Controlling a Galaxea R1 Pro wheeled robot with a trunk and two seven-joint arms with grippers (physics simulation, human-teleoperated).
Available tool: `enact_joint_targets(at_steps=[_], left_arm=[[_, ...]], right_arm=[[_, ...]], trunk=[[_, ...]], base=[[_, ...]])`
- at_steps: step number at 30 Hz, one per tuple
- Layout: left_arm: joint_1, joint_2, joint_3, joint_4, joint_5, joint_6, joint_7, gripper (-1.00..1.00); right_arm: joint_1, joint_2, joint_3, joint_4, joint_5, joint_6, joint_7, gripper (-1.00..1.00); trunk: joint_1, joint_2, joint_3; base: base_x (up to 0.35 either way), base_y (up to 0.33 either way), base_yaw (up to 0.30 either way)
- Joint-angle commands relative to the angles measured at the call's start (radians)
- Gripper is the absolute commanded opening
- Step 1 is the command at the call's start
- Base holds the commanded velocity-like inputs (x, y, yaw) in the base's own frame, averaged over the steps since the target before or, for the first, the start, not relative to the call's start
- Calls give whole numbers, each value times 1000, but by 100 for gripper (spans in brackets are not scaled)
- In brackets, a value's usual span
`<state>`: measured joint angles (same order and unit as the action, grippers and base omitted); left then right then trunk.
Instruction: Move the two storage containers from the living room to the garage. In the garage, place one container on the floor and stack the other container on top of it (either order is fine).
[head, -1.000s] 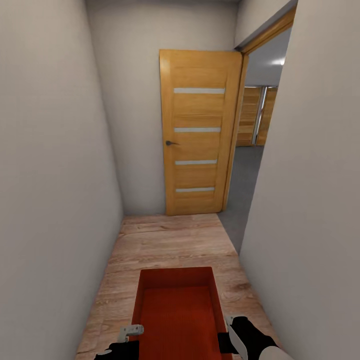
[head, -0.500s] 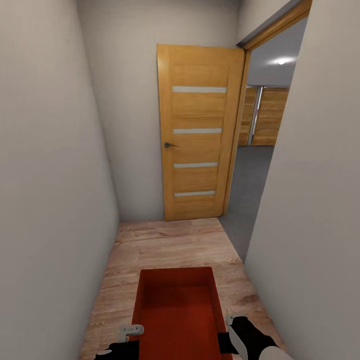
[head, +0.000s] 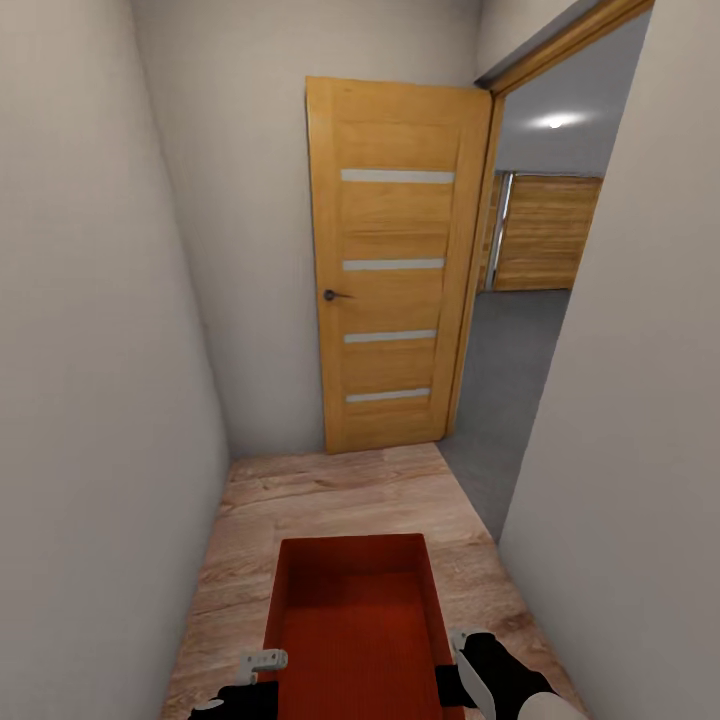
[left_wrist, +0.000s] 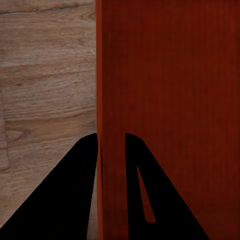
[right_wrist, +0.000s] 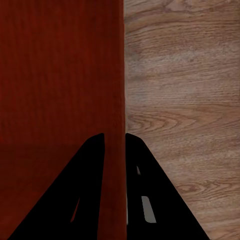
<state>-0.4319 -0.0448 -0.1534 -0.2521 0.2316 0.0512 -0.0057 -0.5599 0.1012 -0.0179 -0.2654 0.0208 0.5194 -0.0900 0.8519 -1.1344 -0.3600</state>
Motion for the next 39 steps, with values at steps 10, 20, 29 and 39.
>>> enact_joint_targets(at_steps=[10, 20, 29, 39], left_arm=[[-1, 2, -23, -6, 15, -37, 4, -100], [0, 2, -23, -6, 15, -37, 4, -100], [0, 2, -23, -6, 15, -37, 4, -100], [0, 2, -23, -6, 15, -37, 4, -100]], right_arm=[[0, -35, 19, 2, -24, 27, -4, -100], [0, -35, 19, 2, -24, 27, -4, -100], [0, -35, 19, 2, -24, 27, -4, -100], [1, -36, 21, 2, -23, 9, -4, -100]], trunk=[[1, -1, -1], [1, -1, -1], [1, -1, -1], [1, -1, -1]], base=[[297, 117, -54], [134, 5, -100], [122, 0, -70], [216, 0, -13]])
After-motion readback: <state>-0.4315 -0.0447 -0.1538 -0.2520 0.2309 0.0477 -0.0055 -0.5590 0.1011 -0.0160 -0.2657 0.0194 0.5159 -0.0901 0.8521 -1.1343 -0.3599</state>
